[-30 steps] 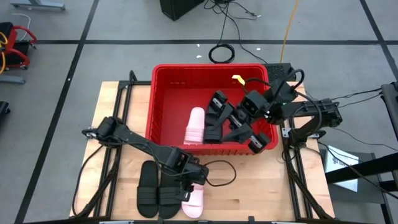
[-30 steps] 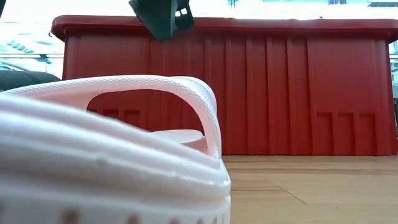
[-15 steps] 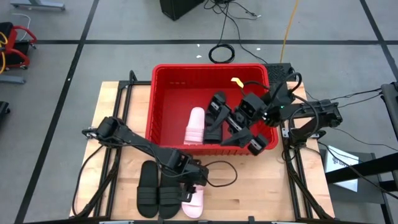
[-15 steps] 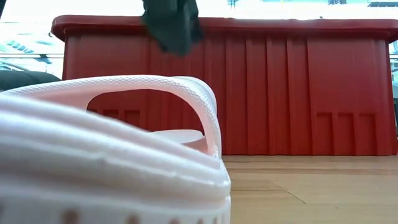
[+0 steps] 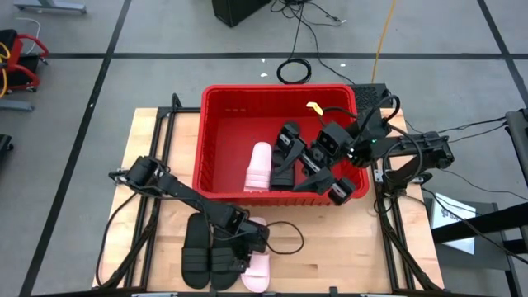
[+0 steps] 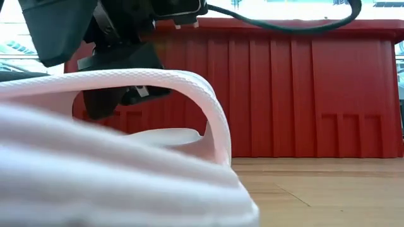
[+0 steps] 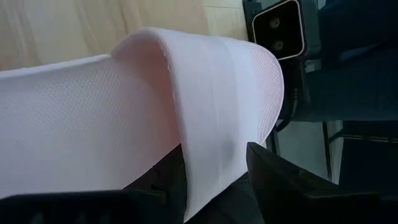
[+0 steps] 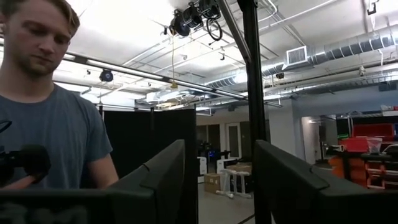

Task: Pick and place slides into bin
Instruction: Put the pink slipper into the red bin

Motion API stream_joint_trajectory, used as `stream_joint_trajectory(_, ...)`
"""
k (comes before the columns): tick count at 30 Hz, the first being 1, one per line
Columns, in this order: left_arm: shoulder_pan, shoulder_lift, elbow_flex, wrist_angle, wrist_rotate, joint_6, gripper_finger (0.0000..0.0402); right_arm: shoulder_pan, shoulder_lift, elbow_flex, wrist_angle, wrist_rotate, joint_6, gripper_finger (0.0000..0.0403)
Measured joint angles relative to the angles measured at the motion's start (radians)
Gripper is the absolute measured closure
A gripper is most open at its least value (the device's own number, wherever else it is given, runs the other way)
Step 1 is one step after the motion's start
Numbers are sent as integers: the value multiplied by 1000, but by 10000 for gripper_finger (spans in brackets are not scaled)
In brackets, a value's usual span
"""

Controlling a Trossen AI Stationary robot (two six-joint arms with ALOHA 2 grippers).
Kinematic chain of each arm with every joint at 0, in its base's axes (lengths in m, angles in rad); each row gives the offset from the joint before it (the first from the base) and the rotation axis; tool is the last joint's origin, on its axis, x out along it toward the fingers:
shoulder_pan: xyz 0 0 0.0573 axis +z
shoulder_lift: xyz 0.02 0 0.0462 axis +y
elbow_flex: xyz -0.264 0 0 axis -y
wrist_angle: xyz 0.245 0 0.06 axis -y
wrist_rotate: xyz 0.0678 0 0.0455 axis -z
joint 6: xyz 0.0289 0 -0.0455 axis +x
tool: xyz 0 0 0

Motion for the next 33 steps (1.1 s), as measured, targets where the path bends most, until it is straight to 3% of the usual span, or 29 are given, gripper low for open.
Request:
stream_joint_trajectory(5,2,0,-1,3,3,15,267,0,0,0,0,10,-1,224)
stream_joint_trajectory(14,32,0,-1,1,15,21,392,0,0,0,0,53,-12,225)
stream_joint_trajectory(26,76,-4,-1,-1,92,30,393,0,0,0,-1,82,-12,229)
stream_joint_trajectory(33,80,-111,-1,-4,78,54,398,0,0,0,-1,82,-12,233)
